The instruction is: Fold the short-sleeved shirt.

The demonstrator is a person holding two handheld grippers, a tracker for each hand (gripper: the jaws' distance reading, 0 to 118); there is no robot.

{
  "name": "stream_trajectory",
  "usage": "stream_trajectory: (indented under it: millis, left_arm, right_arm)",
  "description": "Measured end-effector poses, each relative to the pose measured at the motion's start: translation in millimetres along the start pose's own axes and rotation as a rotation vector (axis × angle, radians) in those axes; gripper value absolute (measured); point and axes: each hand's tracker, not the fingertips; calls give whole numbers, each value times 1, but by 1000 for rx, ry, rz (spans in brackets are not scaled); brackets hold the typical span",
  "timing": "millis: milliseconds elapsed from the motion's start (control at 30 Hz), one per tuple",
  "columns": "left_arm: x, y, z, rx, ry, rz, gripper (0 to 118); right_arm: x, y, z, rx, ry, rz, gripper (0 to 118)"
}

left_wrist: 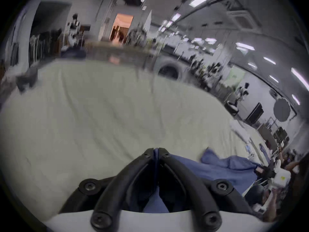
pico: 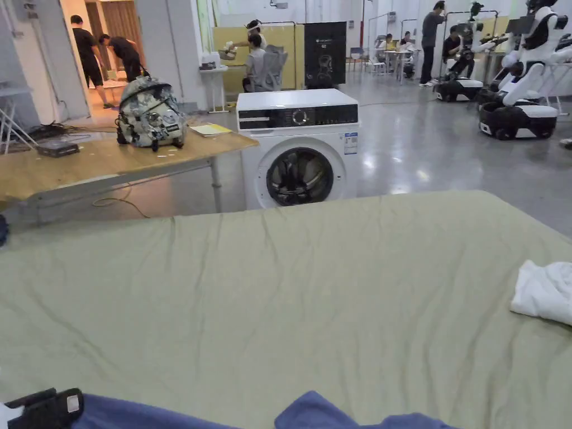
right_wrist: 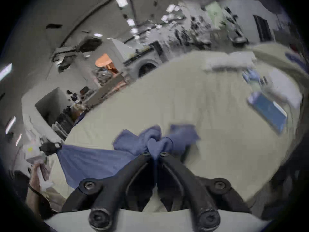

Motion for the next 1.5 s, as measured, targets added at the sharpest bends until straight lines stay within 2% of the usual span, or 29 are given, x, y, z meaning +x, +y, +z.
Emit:
stream_trajectory:
  millis: [133, 233, 367, 467, 500, 533, 567, 633, 667, 700, 800, 900, 967, 1067, 1133, 1200, 1300, 1367, 1500]
  left_arm:
    - [24, 59, 64, 188, -17, -112, 0]
    - [21, 94, 86, 324, 70, -190, 0]
    - [23, 140, 105, 395, 62, -194, 0]
    - [20, 173, 106, 472, 90, -227, 0]
    - [20, 185, 103, 474, 107, -229, 0]
    - [20, 194, 101, 504, 172, -243, 0]
    - [18, 202, 98, 535, 173, -240, 0]
    - [11, 223, 89, 534, 153, -236, 0]
    - [8, 231, 84, 548, 157, -232, 0]
    - [50, 239, 90, 542, 162, -230, 0]
    - [54, 259, 70, 533, 206, -235, 0]
    - [52, 268, 54, 497, 212, -215, 0]
    - [46, 267, 37, 470, 195, -179, 0]
    - [43, 248, 6, 413, 180, -148, 0]
    - [28, 227, -25, 320, 196, -172, 0]
    - [20, 191, -52, 247, 171, -158, 0]
    - [-7, 128, -77, 152, 132, -50, 0]
    - [-16, 76, -76, 98, 113, -27, 0]
    - [-17, -25, -35, 31, 86, 48, 0]
  right_arm:
    - [-37, 61, -4, 108, 55, 125, 2]
    - [-62, 110, -8, 212, 50, 206, 1]
    - [-95, 177, -18, 291, 78, 296, 2]
    - [-119, 228, -30, 335, 88, 310, 1]
    - [-128, 243, -33, 372, 83, 337, 1]
    - [-134, 255, -39, 405, 67, 358, 1]
    - [-143, 267, -42, 419, 31, 384, 1]
    - [-159, 292, -50, 419, 49, 407, 1]
    - [-167, 300, -52, 420, 46, 408, 1]
    - [-174, 312, -57, 420, 40, 405, 1]
    - [-186, 342, -81, 436, 8, 431, 1]
    - [-192, 358, -101, 425, 3, 424, 1]
    - [-191, 361, -117, 399, 5, 405, 1]
    - [-183, 345, -145, 364, -18, 422, 1]
    - [-171, 320, -167, 302, -51, 457, 1]
    - [-153, 288, -190, 240, -53, 433, 1]
    - [-112, 237, -213, 127, -61, 369, 1]
    - [-78, 195, -217, 73, -58, 330, 1]
    - [-11, 102, -170, 13, -58, 294, 1]
